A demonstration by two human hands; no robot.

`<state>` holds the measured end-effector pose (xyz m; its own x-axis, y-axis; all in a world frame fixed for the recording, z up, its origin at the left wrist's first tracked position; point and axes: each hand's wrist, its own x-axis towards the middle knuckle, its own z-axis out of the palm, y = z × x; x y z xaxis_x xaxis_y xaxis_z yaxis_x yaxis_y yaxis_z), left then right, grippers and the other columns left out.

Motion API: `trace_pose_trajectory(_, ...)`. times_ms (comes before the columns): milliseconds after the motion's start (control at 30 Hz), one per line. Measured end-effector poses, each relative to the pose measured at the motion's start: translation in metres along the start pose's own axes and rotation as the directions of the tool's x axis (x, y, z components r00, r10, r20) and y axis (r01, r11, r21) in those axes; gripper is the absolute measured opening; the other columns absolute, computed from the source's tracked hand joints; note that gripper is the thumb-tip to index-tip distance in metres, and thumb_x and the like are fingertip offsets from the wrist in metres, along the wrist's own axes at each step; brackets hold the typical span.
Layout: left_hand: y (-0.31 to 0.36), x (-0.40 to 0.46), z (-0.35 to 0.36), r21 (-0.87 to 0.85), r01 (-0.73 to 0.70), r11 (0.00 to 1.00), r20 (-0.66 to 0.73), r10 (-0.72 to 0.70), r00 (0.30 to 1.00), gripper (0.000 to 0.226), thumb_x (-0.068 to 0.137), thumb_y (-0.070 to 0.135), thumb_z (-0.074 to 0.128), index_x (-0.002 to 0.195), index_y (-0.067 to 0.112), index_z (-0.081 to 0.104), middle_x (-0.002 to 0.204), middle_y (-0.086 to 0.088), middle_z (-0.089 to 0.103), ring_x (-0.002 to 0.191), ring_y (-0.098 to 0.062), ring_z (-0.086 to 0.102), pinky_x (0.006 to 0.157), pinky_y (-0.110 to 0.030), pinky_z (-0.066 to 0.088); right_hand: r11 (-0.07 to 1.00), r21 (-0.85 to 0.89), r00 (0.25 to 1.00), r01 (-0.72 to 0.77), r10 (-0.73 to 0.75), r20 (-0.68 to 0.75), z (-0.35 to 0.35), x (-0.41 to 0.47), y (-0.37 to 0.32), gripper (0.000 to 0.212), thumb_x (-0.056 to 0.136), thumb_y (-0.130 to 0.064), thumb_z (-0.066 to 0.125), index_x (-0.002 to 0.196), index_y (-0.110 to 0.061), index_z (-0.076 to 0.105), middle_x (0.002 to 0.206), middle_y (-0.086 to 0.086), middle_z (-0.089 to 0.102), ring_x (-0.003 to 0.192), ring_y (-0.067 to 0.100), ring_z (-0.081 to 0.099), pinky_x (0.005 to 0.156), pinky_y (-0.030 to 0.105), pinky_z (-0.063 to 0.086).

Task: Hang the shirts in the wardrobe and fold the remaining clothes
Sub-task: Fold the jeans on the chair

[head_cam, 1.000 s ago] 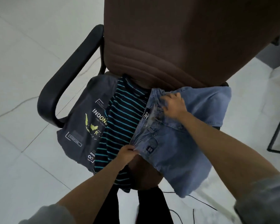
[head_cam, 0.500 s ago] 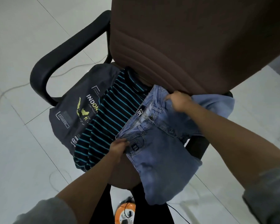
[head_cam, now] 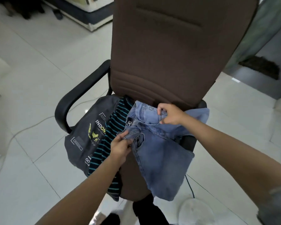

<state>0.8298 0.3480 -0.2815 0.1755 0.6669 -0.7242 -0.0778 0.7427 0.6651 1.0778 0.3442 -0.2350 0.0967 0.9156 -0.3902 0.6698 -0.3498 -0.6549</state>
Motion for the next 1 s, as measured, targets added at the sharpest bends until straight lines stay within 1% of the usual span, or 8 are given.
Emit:
trace_pose_trajectory(100,0.033,-0.029,-0.006,0.014,-0.082,0.997,0.083,0.08,0.993,0.039,0.084,-0.011,0.055,0.114,0.014,0.059,0.092,-0.007,0.066,0.081,-0.018,0.063,0.08,-0.036,0.053,0.997,-0.055,0.999,0.045,-0.045,0.007,0.004,-0.034,-0.033,0.048,0.063,-0.001,0.057,0.094,-0.038,0.056,0.095,-0.008,0.059,0.081,0.02,0.059,0.072,0.032,0.047)
trace_pose_trajectory(200,0.062,-0.064,-0.015,-0.044,-0.178,0.983,0.218,0.184,0.959,0.04,0.083,-0.011,0.059,0.117,0.011,0.056,0.099,-0.011,0.066,0.085,-0.02,0.066,0.07,-0.032,0.057,0.989,-0.046,0.984,0.137,-0.141,-0.11,0.012,-0.069,-0.067,0.076,0.056,-0.006,0.048,0.107,-0.062,0.049,0.125,-0.01,0.058,0.104,0.035,0.063,0.086,0.053,0.053)
trace_pose_trajectory(267,0.08,-0.093,-0.022,-0.057,-0.272,0.961,0.308,0.276,0.911,0.04,0.082,-0.01,0.062,0.117,0.011,0.056,0.104,-0.011,0.065,0.086,-0.019,0.066,0.066,-0.029,0.058,0.976,-0.029,0.948,0.217,-0.217,-0.234,0.018,-0.099,-0.105,0.082,0.055,-0.003,0.049,0.114,-0.061,0.048,0.129,-0.009,0.057,0.106,0.04,0.061,0.083,0.058,0.052)
trace_pose_trajectory(400,0.116,-0.157,-0.035,-0.092,-0.448,0.889,0.43,0.441,0.788,0.038,0.079,-0.008,0.066,0.107,0.017,0.061,0.106,-0.011,0.064,0.088,-0.021,0.066,0.072,-0.033,0.059,0.929,-0.041,0.822,0.368,-0.345,-0.454,0.037,-0.159,-0.176,0.077,0.065,0.005,0.05,0.126,-0.041,0.051,0.134,-0.006,0.054,0.128,0.013,0.049,0.102,0.042,0.045)
trace_pose_trajectory(533,0.154,-0.222,-0.047,-0.136,-0.58,0.803,0.512,0.558,0.653,0.036,0.081,-0.004,0.067,0.111,0.015,0.06,0.104,-0.009,0.063,0.082,-0.017,0.066,0.067,-0.024,0.058,0.858,-0.095,0.643,0.504,-0.447,-0.622,0.049,-0.207,-0.229,0.049,0.077,-0.014,0.069,0.124,-0.023,0.056,0.125,-0.008,0.06,0.119,0.014,0.054,0.102,0.039,0.043)
trace_pose_trajectory(700,0.202,-0.3,-0.06,-0.137,-0.724,0.676,0.644,0.617,0.453,0.032,0.088,-0.003,0.058,0.118,0.006,0.056,0.095,-0.008,0.064,0.069,-0.012,0.069,0.063,-0.019,0.057,0.768,-0.091,0.45,0.634,-0.461,-0.765,0.045,-0.254,-0.285,0.055,0.067,-0.019,0.086,0.108,-0.021,0.05,0.105,-0.022,0.054,0.103,0.006,0.057,0.09,0.023,0.045)
trace_pose_trajectory(867,0.246,-0.366,-0.069,-0.133,-0.854,0.503,0.749,0.615,0.246,0.036,0.092,-0.002,0.051,0.127,0.006,0.051,0.109,-0.01,0.065,0.079,-0.013,0.071,0.069,-0.021,0.057,0.688,-0.254,0.221,0.68,-0.523,-0.823,0.026,-0.273,-0.329,0.036,0.079,0.007,0.066,0.097,-0.014,0.043,0.092,-0.002,0.046,0.088,0.012,0.05,0.084,0.023,0.041)
trace_pose_trajectory(1000,0.273,-0.39,-0.085,-0.147,-0.941,0.304,0.768,0.635,0.085,0.041,0.091,0.003,0.056,0.128,0.019,0.051,0.113,-0.009,0.067,0.1,-0.016,0.068,0.085,-0.027,0.055,0.637,-0.291,0.147,0.713,-0.543,-0.827,0.007,-0.277,-0.356,0.04,0.081,0.02,0.044,0.081,-0.018,0.054,0.08,-0.005,0.054,0.077,0.003,0.052,0.078,0.016,0.042)
